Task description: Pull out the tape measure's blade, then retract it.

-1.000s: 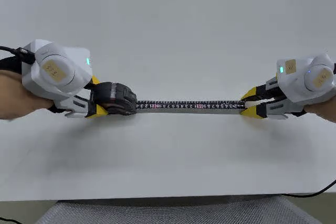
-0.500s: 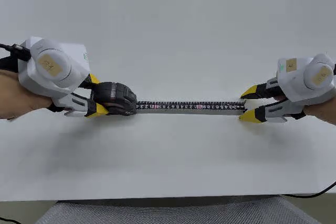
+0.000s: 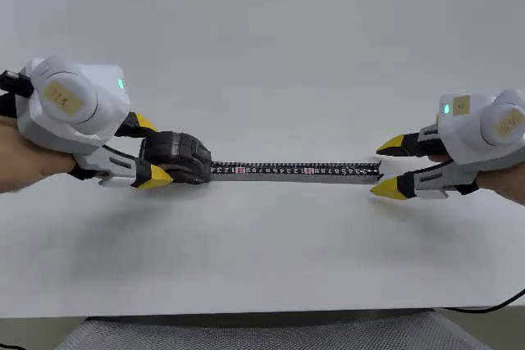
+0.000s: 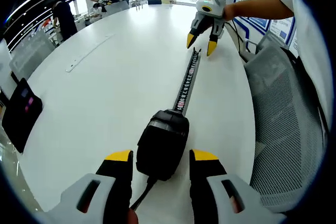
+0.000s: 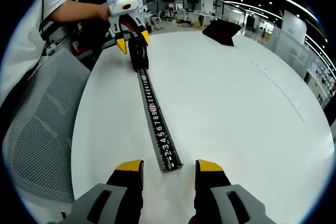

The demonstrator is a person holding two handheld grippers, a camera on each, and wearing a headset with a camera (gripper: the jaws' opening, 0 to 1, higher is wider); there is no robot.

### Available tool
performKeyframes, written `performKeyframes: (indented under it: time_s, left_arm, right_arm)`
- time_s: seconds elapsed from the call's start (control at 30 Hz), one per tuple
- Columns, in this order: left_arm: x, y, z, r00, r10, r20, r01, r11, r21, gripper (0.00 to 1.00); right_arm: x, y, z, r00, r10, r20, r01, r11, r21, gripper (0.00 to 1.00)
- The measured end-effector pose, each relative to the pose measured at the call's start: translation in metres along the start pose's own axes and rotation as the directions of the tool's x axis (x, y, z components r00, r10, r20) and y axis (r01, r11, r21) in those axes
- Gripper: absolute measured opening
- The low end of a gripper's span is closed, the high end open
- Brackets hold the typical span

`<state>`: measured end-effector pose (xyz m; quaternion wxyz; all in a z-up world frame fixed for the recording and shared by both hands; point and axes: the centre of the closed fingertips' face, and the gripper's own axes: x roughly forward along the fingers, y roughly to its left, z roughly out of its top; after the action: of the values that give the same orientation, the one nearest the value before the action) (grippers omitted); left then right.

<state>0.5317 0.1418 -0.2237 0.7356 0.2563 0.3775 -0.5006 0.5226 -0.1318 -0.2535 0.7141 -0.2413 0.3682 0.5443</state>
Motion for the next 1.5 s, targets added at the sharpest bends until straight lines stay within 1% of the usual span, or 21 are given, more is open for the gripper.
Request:
performKeyframes:
  time_s: [0.13, 0.2, 0.27, 0.33, 0.6, 0.63, 0.67, 0.7, 0.73, 0.93, 1.03, 1.1, 1.23, 1.43, 1.5]
  left_arm:
    - [-0.004, -0.001, -0.001, 0.9999, 0.007, 0.013, -0.007, 0.999, -0.040, 0.44]
    - [-0.007, 0.000, 0.000, 0.9995, 0.021, 0.025, -0.019, 0.998, -0.057, 0.46]
    - [-0.010, -0.001, 0.000, 0.9992, 0.023, 0.033, -0.020, 0.997, -0.073, 0.48]
    - [-0.012, -0.002, -0.001, 0.9985, 0.035, 0.042, -0.031, 0.996, -0.085, 0.50]
    - [-0.018, -0.006, -0.005, 0.9955, 0.065, 0.069, -0.055, 0.988, -0.144, 0.53]
    - [-0.019, -0.006, -0.005, 0.9947, 0.070, 0.075, -0.058, 0.986, -0.154, 0.53]
    - [-0.020, -0.007, -0.005, 0.9939, 0.073, 0.083, -0.059, 0.985, -0.165, 0.54]
    - [-0.022, -0.007, -0.004, 0.9920, 0.078, 0.100, -0.059, 0.982, -0.179, 0.54]
    - [-0.023, -0.007, -0.004, 0.9909, 0.084, 0.105, -0.063, 0.980, -0.186, 0.55]
    - [-0.029, -0.009, -0.005, 0.9856, 0.112, 0.126, -0.084, 0.974, -0.210, 0.57]
    - [-0.035, -0.008, -0.005, 0.9804, 0.136, 0.142, -0.102, 0.969, -0.227, 0.58]
    - [-0.036, -0.009, -0.006, 0.9792, 0.143, 0.144, -0.106, 0.966, -0.234, 0.59]
    - [-0.039, -0.014, -0.009, 0.9774, 0.153, 0.146, -0.114, 0.963, -0.244, 0.59]
    - [-0.044, -0.022, -0.010, 0.9681, 0.177, 0.177, -0.126, 0.956, -0.266, 0.61]
    - [-0.045, -0.023, -0.012, 0.9660, 0.188, 0.178, -0.134, 0.951, -0.278, 0.62]
  right_arm:
    - [-0.001, 0.002, 0.003, 0.9997, -0.018, 0.014, 0.018, 1.000, 0.014, 0.40]
    - [-0.001, 0.004, 0.004, 0.9995, -0.027, 0.018, 0.026, 1.000, 0.013, 0.42]
    - [-0.001, 0.006, 0.006, 0.9993, -0.031, 0.021, 0.031, 0.999, 0.009, 0.43]
    - [-0.002, 0.007, 0.008, 0.9988, -0.043, 0.025, 0.043, 0.999, 0.007, 0.45]
    - [-0.006, 0.008, 0.011, 0.9960, -0.080, 0.040, 0.078, 0.996, 0.047, 0.53]
    - [-0.008, 0.008, 0.012, 0.9946, -0.093, 0.046, 0.091, 0.995, 0.047, 0.54]
    - [-0.010, 0.008, 0.013, 0.9939, -0.097, 0.053, 0.094, 0.994, 0.054, 0.55]
    - [-0.011, 0.008, 0.014, 0.9928, -0.101, 0.064, 0.097, 0.993, 0.065, 0.56]
    - [-0.012, 0.009, 0.015, 0.9920, -0.106, 0.067, 0.102, 0.992, 0.068, 0.57]
    - [-0.018, 0.012, 0.018, 0.9879, -0.129, 0.087, 0.122, 0.989, 0.081, 0.60]
    - [-0.020, 0.013, 0.017, 0.9852, -0.143, 0.095, 0.134, 0.987, 0.091, 0.61]
    - [-0.021, 0.013, 0.017, 0.9840, -0.148, 0.100, 0.138, 0.985, 0.100, 0.61]
    - [-0.025, 0.014, 0.015, 0.9803, -0.167, 0.106, 0.155, 0.982, 0.112, 0.64]
    - [-0.030, 0.017, 0.017, 0.9741, -0.187, 0.126, 0.170, 0.976, 0.133, 0.66]
    - [-0.031, 0.019, 0.018, 0.9724, -0.192, 0.132, 0.174, 0.975, 0.138, 0.66]
